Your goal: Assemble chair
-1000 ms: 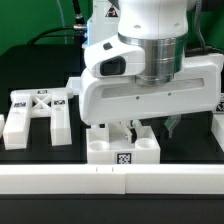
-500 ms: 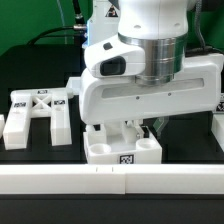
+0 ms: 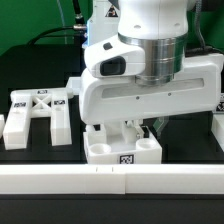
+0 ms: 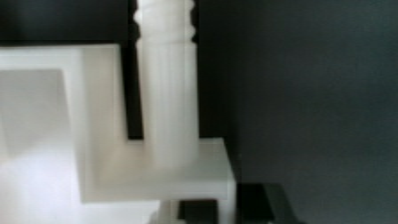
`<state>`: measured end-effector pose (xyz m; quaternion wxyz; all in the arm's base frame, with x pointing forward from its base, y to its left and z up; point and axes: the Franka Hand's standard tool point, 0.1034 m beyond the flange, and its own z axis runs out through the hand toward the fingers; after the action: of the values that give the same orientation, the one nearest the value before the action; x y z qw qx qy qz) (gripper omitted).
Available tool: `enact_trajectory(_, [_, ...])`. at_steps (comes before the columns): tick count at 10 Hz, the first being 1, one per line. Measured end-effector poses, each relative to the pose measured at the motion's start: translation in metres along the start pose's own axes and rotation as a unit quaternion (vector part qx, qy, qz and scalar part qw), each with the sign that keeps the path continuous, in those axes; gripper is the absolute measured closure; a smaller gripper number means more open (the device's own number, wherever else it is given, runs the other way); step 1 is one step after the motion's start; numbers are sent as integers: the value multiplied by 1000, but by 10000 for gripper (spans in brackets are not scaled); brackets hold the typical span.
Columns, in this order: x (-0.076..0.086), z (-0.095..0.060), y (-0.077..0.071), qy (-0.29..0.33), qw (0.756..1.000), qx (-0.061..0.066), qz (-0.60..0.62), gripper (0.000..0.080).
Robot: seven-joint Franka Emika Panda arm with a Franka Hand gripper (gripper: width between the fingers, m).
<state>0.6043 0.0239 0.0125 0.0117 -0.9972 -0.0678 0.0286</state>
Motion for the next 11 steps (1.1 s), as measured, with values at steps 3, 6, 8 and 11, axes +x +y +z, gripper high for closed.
enact_trajectory(3, [15, 0, -30, 1, 998, 4, 62, 765])
enact_trajectory(6, [38, -1, -52, 5, 996, 7, 90, 765])
enact_trajectory(8, [46, -2, -63, 6, 996, 8, 93, 765])
enact_trajectory(11, [52, -4, -73, 9, 996, 9, 86, 765])
